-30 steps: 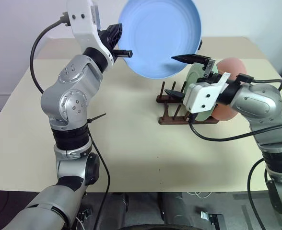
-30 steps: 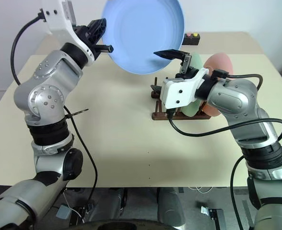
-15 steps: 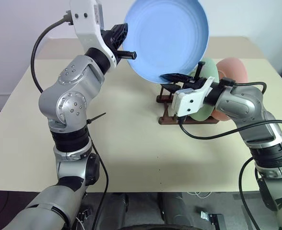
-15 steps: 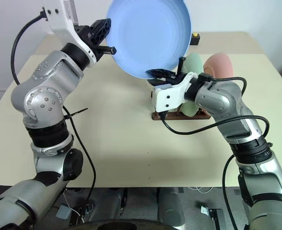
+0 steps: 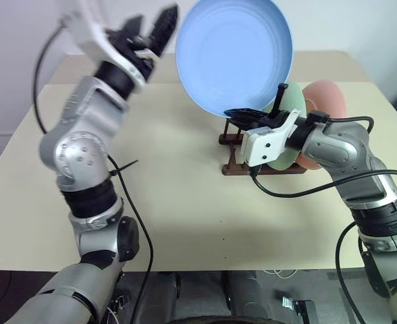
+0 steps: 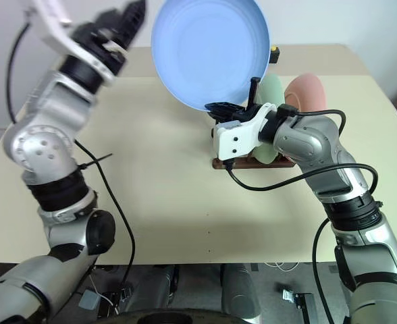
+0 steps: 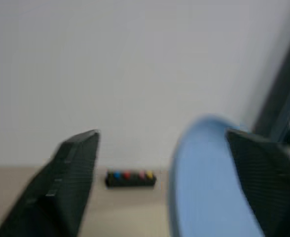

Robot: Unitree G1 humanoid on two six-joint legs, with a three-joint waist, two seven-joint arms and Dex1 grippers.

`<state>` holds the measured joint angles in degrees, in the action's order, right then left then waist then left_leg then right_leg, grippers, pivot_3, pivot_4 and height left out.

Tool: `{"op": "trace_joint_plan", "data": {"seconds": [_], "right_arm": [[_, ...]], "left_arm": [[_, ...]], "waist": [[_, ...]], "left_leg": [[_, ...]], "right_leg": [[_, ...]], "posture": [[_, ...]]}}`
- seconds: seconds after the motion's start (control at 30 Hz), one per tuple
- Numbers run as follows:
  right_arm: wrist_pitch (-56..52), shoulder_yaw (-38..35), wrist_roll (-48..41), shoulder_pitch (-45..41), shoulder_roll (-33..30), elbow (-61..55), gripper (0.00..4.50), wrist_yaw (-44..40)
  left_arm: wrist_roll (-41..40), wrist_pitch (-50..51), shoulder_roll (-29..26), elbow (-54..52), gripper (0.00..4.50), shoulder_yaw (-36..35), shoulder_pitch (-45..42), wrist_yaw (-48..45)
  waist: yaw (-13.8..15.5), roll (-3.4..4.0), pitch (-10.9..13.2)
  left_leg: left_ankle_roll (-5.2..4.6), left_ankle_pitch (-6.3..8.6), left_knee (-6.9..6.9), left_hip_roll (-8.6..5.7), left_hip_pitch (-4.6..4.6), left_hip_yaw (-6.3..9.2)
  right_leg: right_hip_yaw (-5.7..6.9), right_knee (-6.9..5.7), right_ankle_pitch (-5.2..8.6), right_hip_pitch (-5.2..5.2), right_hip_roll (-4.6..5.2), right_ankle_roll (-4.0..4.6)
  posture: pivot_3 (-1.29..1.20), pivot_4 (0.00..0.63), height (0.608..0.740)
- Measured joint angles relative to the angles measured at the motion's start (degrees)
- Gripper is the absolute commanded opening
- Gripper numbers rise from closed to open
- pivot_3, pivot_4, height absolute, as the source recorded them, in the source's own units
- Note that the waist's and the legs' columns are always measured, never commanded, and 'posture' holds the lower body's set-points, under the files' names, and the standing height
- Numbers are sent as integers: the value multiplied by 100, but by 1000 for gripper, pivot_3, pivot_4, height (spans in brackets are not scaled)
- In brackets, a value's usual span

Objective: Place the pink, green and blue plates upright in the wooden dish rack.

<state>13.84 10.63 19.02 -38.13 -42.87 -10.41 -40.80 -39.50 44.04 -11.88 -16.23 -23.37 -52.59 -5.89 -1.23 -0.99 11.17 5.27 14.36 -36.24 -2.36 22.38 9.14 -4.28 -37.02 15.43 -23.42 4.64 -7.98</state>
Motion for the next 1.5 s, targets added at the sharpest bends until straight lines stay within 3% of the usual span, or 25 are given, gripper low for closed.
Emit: {"op": "trace_joint_plan", "data": {"seconds": [0.1,0.27,0.5,0.67,0.8,1.07,1.23,1.5], "right_arm": [[65,-44,-1,-2,-27,92,0,5],[190,-141,-186,-81,28,182,0,50],[-337,-661,-1871,-532,548,-187,0,-76],[-2158,-1125,-3864,-511,862,-851,0,-98],[-3780,-1502,-5606,-369,1126,-1366,0,332],[-5252,-1902,-7495,25,1708,-1665,0,1598],[-5479,-2140,-8159,209,1972,-1746,0,2469],[-5495,-2183,-8483,812,2213,-1744,0,3279]], "left_arm": [[5,-348,-449,320,4482,-410,99,-137],[346,-757,-1243,874,4482,-326,1198,-811],[1140,-1222,-1639,986,4482,979,2723,-1895],[1661,-1891,-1915,454,4482,2030,3577,-2813],[1759,-2084,-1915,373,4482,2323,3669,-3144],[1781,-2104,-1799,241,4482,2491,3667,-3366],[1839,-2104,-1770,242,4482,2490,3666,-3391],[1904,-2103,-1716,242,4482,2491,3651,-3412]], "waist": [[9,0,0],[6,1,0],[31,-2,1],[20,2,2],[24,2,1],[8,4,0],[13,5,0],[13,6,-1]], "left_leg": [[0,0,-1,0,0,0],[-1,0,0,0,0,0],[-22,12,1,1,1,8],[-22,12,8,7,0,8],[-23,12,6,8,0,10],[-24,12,8,8,0,9],[-25,12,7,8,0,8],[-25,12,9,8,0,8]], "right_leg": [[0,1,0,1,0,0],[0,-1,0,0,0,1],[2,1,-2,3,1,4],[1,-2,-3,0,-2,11],[3,-3,-6,1,-5,15],[3,-5,-6,-3,-7,14],[3,-5,-6,-2,-7,14],[3,-5,-6,-3,-8,14]], "posture": [[0,150,740],[0,150,740],[0,150,740],[0,150,740],[0,150,740],[0,150,740],[0,150,740],[0,150,740]]}}
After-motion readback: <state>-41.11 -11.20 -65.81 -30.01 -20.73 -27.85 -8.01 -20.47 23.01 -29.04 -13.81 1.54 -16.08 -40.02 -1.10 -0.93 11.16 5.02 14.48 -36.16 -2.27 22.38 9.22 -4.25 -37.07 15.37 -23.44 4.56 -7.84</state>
